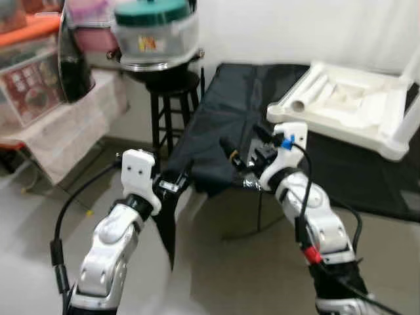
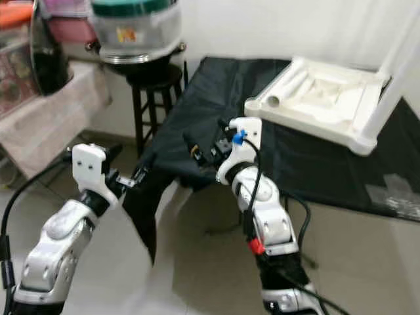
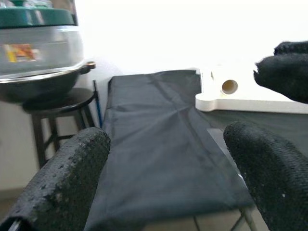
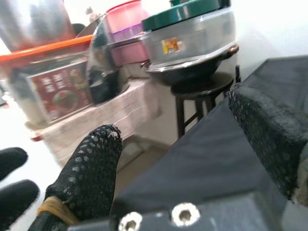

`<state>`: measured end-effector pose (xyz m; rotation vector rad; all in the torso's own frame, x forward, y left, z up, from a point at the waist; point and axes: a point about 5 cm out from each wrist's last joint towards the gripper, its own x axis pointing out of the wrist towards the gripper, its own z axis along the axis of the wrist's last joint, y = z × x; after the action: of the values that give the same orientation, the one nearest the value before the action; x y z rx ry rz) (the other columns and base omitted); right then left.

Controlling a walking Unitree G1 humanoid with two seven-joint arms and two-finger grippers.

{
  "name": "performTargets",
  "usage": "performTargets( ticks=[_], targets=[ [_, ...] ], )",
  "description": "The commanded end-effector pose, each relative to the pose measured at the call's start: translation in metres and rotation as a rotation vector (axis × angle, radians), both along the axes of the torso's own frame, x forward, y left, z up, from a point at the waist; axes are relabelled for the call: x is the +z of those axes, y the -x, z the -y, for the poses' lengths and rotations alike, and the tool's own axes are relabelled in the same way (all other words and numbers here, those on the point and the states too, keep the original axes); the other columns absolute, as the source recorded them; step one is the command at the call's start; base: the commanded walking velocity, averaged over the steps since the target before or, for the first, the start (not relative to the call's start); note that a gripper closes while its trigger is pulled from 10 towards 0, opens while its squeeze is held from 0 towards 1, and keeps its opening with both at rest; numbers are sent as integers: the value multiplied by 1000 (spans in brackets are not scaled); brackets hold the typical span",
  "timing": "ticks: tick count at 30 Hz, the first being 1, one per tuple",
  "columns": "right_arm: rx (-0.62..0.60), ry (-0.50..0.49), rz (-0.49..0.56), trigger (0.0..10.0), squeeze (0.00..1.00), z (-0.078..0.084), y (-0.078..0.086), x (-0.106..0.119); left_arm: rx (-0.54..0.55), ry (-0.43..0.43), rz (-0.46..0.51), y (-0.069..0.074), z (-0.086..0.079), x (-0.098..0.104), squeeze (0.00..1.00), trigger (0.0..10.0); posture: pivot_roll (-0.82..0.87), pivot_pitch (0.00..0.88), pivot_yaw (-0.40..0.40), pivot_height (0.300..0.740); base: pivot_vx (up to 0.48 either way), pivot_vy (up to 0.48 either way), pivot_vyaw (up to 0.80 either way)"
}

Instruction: Building children table

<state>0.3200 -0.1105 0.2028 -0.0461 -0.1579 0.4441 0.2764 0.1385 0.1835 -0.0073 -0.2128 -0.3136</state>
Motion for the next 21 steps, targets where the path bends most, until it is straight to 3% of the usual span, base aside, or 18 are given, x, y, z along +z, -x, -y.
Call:
performTargets(
  ticks=[1, 21],
  targets=[
    [9, 4, -3, 10000, 0, -4, 0, -1, 9, 5, -22, 0, -3, -3, 0, 10000, -64, 0, -27, 740, 480, 0, 0],
    [-85, 45, -19, 10000, 0, 6, -6, -1, -21, 5, -32, 0, 3, -3, 0, 10000, -67, 0, -26, 740, 480, 0, 0]
  ],
)
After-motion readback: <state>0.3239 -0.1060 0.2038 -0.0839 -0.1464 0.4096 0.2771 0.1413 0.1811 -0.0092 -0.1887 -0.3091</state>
